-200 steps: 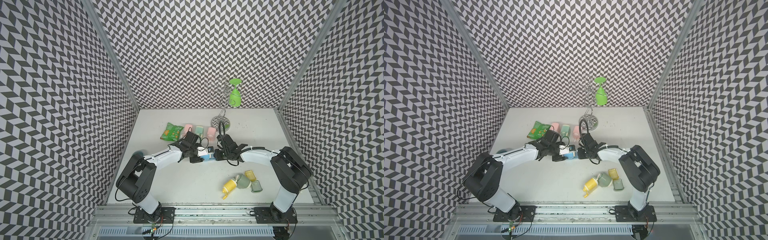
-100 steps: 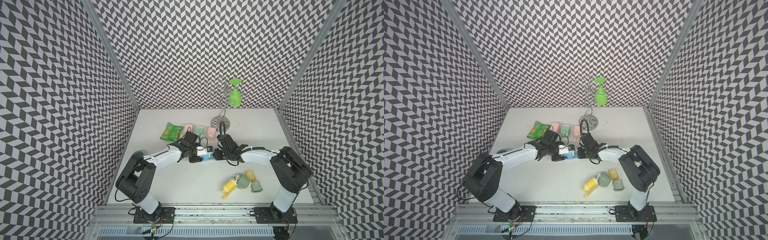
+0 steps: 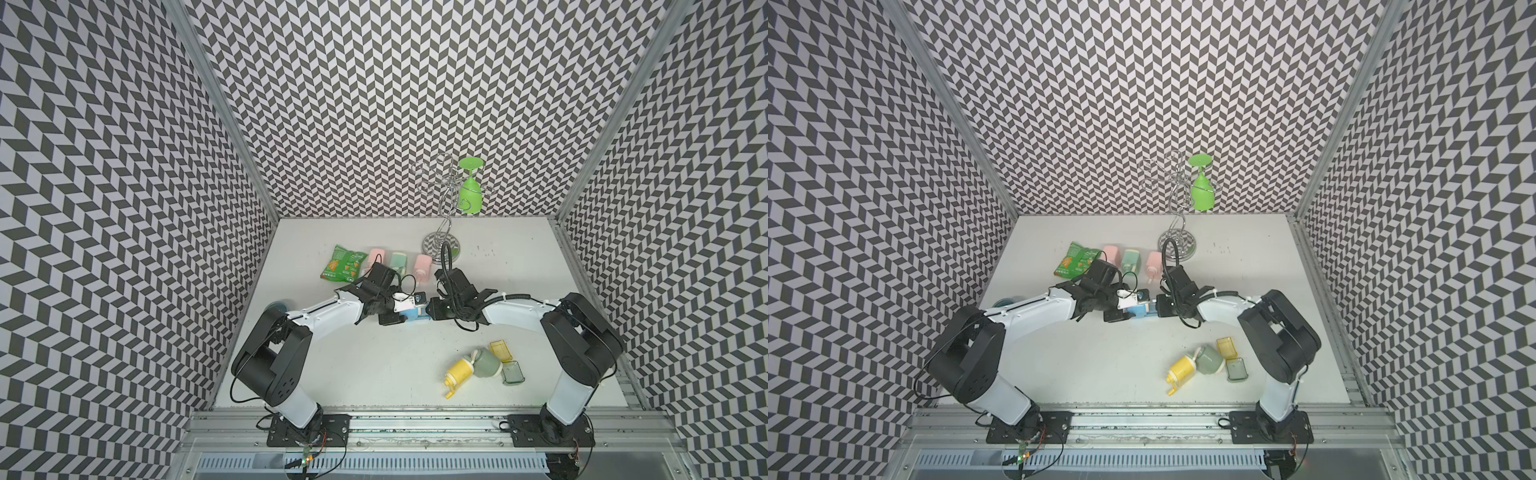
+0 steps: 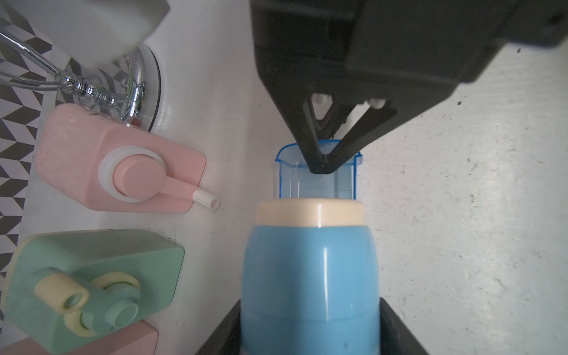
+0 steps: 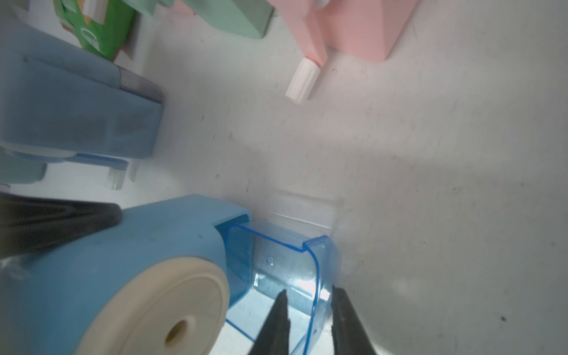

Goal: Put the tray back into the pencil sharpener
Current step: Close the container of the pencil sharpener.

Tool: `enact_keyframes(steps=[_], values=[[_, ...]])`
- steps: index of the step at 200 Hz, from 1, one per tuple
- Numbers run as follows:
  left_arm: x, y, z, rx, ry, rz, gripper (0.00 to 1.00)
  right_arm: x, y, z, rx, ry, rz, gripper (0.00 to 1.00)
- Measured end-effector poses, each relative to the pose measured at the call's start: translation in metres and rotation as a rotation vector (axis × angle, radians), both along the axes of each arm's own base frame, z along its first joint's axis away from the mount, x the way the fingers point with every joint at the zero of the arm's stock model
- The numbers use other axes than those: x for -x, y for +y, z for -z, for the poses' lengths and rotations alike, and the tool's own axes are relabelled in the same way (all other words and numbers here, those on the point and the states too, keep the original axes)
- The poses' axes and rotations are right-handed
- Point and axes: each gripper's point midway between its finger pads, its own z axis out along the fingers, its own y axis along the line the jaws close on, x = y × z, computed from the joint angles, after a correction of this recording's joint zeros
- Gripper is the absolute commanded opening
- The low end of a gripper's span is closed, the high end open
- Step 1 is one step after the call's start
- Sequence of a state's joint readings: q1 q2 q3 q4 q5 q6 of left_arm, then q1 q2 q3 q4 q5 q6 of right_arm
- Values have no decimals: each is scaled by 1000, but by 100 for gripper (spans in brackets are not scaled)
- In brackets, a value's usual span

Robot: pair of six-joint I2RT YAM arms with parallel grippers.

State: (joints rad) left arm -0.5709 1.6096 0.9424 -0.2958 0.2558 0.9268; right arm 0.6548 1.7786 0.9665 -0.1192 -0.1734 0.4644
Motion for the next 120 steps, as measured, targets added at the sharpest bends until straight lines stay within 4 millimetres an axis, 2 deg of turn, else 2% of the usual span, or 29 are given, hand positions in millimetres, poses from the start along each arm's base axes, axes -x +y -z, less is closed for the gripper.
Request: enact_keyframes(steps=[120], values=[[1,-2,0,1,-2,4,51,-2,-2,1,5,-9,6,13]])
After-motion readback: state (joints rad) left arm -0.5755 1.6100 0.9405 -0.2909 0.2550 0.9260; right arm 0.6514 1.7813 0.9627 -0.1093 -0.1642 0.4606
